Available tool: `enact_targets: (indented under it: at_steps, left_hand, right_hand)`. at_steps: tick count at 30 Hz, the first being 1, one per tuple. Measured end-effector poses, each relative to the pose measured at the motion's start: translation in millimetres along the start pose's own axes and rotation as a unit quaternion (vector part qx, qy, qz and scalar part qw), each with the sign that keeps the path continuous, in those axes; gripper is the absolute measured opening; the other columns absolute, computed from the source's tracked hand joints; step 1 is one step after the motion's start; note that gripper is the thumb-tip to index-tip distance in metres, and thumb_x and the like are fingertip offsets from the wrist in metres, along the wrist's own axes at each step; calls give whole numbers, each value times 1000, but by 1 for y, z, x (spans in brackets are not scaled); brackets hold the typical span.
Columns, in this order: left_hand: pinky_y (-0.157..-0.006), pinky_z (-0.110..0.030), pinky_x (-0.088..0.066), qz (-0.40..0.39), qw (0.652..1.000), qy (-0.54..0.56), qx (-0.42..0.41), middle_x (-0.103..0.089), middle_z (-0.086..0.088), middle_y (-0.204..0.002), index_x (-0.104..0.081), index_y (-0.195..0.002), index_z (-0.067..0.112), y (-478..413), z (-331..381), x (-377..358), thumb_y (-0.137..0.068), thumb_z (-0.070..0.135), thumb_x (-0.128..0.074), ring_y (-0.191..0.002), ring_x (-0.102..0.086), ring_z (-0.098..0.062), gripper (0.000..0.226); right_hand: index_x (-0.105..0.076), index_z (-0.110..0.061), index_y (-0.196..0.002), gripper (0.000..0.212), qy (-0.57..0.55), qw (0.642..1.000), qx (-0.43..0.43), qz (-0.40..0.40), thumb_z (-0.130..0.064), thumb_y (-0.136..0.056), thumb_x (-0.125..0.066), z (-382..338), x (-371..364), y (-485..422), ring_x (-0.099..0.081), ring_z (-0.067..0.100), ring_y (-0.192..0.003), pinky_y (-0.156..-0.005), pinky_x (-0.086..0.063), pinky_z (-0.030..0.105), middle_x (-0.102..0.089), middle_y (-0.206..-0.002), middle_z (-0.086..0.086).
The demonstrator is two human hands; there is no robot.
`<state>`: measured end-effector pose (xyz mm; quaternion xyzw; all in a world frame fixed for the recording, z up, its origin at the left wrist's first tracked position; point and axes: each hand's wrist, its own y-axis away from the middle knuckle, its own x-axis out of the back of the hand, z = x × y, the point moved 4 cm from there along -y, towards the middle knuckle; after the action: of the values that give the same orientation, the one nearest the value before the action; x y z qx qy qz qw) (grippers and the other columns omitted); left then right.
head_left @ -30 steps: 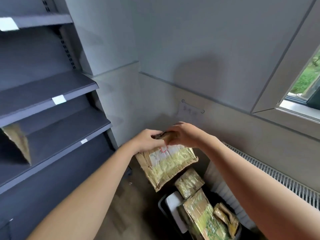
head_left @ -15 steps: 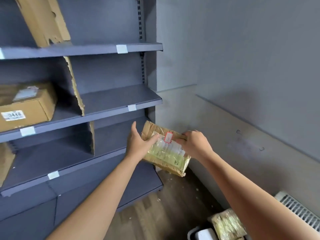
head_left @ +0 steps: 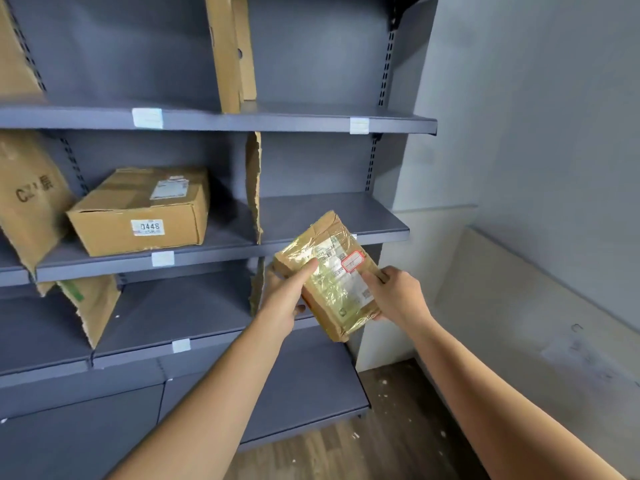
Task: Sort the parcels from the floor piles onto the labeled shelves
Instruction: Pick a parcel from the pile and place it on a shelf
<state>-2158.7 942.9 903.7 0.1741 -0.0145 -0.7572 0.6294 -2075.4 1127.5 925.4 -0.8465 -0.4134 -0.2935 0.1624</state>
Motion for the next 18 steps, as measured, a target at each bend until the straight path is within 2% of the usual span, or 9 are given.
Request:
enact_targets:
  at_steps: [2,5,8,10,12,15,18]
  left_hand:
    - [-90,-49,-56,9,1000,-12,-25,-65,11,-109,-51,-105,36,5,12,17,-77,29,-83,-97,-64,-13,42]
    - [-87,-45,-57,48,997,-23,-59,-66,8,-116,-48,-126,35,19,29,52,-77,31,-82,-102,-65,-16,60]
    - [-88,-41,-54,100,990,-50,-84,-65,8,-119,-47,-129,39,45,37,93,-82,32,-77,-105,-64,-15,56]
    - [-89,-41,-54,137,984,-48,-101,-66,9,-117,-50,-122,40,69,39,120,-85,30,-73,-103,-64,-13,45]
    - [-92,-42,-54,176,977,-49,-113,-66,12,-115,-53,-123,40,93,38,150,-85,31,-73,-103,-64,-11,44]
    - [-92,-39,-54,226,963,-69,-127,-69,12,-113,-56,-124,40,135,35,196,-85,32,-73,-103,-66,-11,44]
    - [-81,-33,-54,271,951,-64,-131,-69,13,-111,-58,-122,38,176,40,240,-88,32,-70,-102,-66,-11,36]
  right_hand:
    - [-56,-14,-87,33,20,999,9,-39,-45,-94,-52,-17,-12,-1,-71,28,-70,-65,-61,39,-68,-87,7]
    - [-57,-14,-90,44,102,985,44,-132,-55,-93,-42,-38,-35,4,-70,21,-65,-63,-60,34,-66,-85,2]
    - [-58,-15,-91,50,167,958,134,-193,-59,-95,-36,-63,-61,18,-60,21,-83,-73,-48,32,-63,-90,0]
    - [-58,-16,-104,55,106,949,159,-250,-65,-92,-39,-72,-85,34,-61,20,-91,-75,-52,34,-65,-103,0]
    - [-53,-21,-115,53,4,944,147,-295,-66,-89,-46,-80,-109,54,-62,19,-99,-80,-59,41,-62,-111,-3]
    - [-50,-24,-116,49,-55,920,153,-356,-65,-90,-50,-97,-145,96,-60,16,-105,-87,-56,39,-61,-115,-6]
    - [-51,-25,-114,46,-87,892,183,-405,-65,-90,-49,-122,-178,140,-61,12,-105,-94,-49,34,-62,-117,-8]
